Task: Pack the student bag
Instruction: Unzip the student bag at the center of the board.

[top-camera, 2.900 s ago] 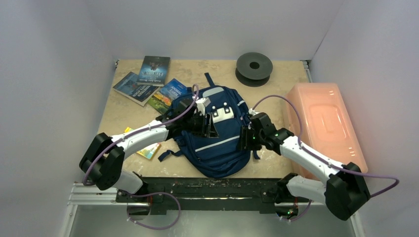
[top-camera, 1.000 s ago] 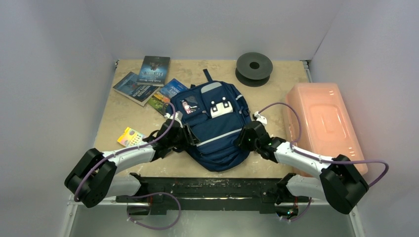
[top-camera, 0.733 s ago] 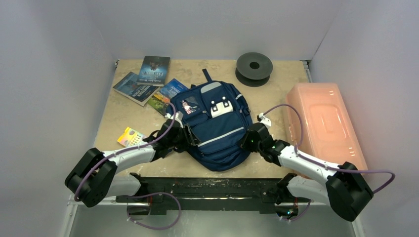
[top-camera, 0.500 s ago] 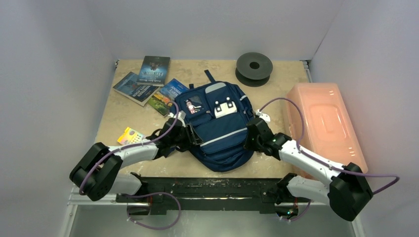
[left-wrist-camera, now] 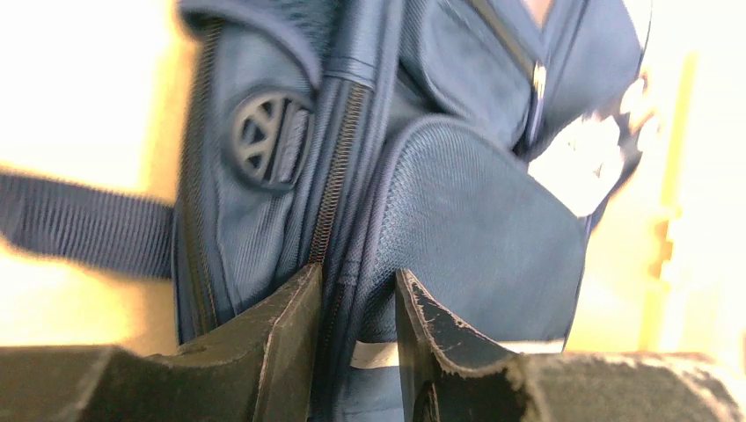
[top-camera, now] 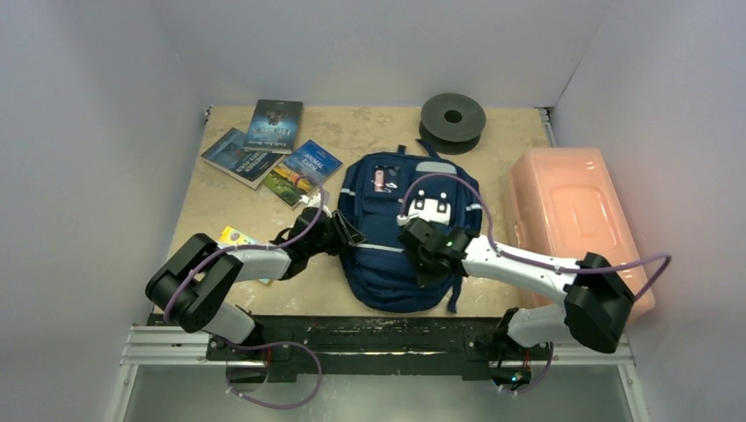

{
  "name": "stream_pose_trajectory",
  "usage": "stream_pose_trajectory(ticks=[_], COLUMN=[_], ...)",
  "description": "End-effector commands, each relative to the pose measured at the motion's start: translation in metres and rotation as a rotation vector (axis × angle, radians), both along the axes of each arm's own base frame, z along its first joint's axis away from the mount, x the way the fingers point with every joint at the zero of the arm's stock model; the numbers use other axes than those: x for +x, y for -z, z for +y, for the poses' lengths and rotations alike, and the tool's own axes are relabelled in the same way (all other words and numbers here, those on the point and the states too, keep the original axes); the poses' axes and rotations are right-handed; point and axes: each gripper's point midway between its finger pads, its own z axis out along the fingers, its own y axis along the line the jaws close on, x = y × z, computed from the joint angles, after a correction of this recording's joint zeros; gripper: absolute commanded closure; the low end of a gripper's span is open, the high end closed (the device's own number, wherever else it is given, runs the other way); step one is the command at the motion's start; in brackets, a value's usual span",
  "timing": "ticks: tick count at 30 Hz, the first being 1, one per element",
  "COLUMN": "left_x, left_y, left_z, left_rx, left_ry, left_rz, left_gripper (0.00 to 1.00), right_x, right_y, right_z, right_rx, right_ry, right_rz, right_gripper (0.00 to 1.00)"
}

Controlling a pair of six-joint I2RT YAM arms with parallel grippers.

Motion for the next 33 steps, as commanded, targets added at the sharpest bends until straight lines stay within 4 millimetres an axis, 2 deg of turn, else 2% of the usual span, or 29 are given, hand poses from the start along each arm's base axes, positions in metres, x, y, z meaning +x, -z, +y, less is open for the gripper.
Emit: stream_pose_trajectory(ticks=[1, 2, 4, 6, 9, 12, 14, 18, 22, 27, 29, 30, 31, 33], left_x=[-0.026, -0.028, -0.031, -0.033, -0.038, -0.053, -0.067, -0.088, -0.087, -0.09, -0.095, -0.101, -0.102, -0.091], left_y=[-0.029, -0.033, -0.044, -0.046, -0.053, -0.06, -0.054, -0.04, -0.04, -0.038, -0.032, -0.019, -0.013, -0.016], left_z=[-0.037, -0.035, -0.026, -0.009, 0.017, 0.042, 0.061, 0.077, 0.095, 0.096, 0.091, 0.09, 0.084, 0.062], left_rx=[-0.169, -0.172, -0.166, -0.09, 0.055, 0.18, 0.228, 0.204, 0.259, 0.279, 0.223, 0.19, 0.135, -0.012], left_ry=[0.09, 0.083, 0.075, 0.057, 0.068, 0.064, 0.015, -0.064, -0.112, -0.112, -0.135, -0.151, -0.157, -0.14], left_rz=[-0.018, -0.03, -0.06, -0.066, -0.071, -0.025, 0.045, 0.137, 0.099, 0.152, 0.195, 0.233, 0.247, 0.194], left_gripper=[0.66, 0.65, 0.54, 0.39, 0.26, 0.21, 0.2, 0.13, 0.09, 0.1, 0.11, 0.11, 0.11, 0.1], right_x=[0.014, 0.023, 0.035, 0.036, 0.039, 0.044, 0.048, 0.054, 0.066, 0.073, 0.073, 0.072, 0.072, 0.068], right_y=[-0.096, -0.097, -0.086, -0.072, -0.056, -0.054, -0.057, -0.06, -0.045, -0.038, -0.042, -0.043, -0.046, -0.045], right_z=[0.155, 0.157, 0.146, 0.13, 0.103, 0.087, 0.082, 0.08, 0.056, 0.02, 0.012, 0.01, 0.01, 0.01], right_rx=[0.606, 0.605, 0.57, 0.571, 0.523, 0.514, 0.524, 0.519, 0.428, 0.38, 0.371, 0.374, 0.381, 0.387], right_ry=[-0.233, -0.224, -0.156, -0.116, -0.071, -0.039, -0.025, -0.013, 0.078, 0.211, 0.229, 0.229, 0.223, 0.214], right_rz=[-0.087, -0.088, -0.076, -0.042, -0.019, -0.026, -0.024, -0.028, -0.041, -0.062, -0.079, -0.085, -0.09, -0.085], right_gripper=[1.0, 1.0, 1.0, 1.0, 1.0, 1.0, 1.0, 1.0, 1.0, 1.0, 1.0, 1.0, 1.0, 1.0])
